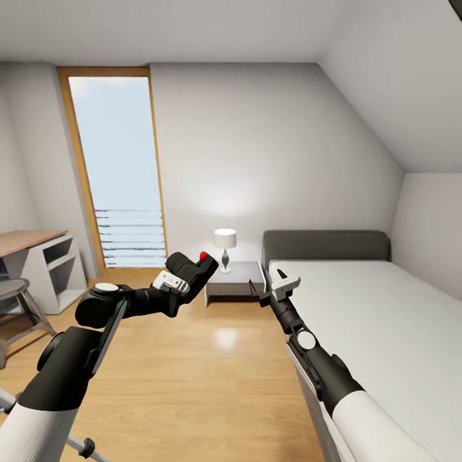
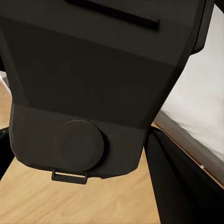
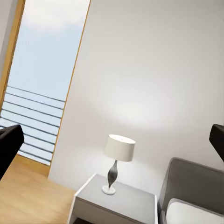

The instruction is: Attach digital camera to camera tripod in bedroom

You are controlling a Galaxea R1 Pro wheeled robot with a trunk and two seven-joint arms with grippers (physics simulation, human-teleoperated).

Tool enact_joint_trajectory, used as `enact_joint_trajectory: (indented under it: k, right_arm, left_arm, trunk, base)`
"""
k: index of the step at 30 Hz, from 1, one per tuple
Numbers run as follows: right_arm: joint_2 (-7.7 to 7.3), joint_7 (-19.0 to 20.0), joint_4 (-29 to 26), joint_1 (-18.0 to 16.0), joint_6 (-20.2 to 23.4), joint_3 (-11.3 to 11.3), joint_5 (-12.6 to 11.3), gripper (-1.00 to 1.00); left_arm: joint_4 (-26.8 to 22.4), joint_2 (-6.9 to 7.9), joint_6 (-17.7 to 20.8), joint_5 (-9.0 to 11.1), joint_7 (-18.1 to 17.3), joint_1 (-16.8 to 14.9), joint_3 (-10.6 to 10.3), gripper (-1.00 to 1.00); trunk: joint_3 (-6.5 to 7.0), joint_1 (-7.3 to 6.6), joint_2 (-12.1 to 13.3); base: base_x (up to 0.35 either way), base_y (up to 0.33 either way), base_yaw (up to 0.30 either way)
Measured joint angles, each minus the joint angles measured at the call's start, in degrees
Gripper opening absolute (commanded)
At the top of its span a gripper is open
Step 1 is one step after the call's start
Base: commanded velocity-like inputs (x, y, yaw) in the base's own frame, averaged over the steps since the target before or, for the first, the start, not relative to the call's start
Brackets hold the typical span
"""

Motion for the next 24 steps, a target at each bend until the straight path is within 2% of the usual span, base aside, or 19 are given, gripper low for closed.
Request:
enact_joint_trajectory:
  k: [24]
  right_arm:
    - [0.0,0.0,0.1,0.0,0.0,0.1,0.0,1.0]
  left_arm:
    - [0.0,-0.06,0.0,0.0,0.0,0.0,-0.1,-1.0]
  trunk:
    - [4.31,-5.27,9.6]
  base:
    - [0.0,0.0,0.0]
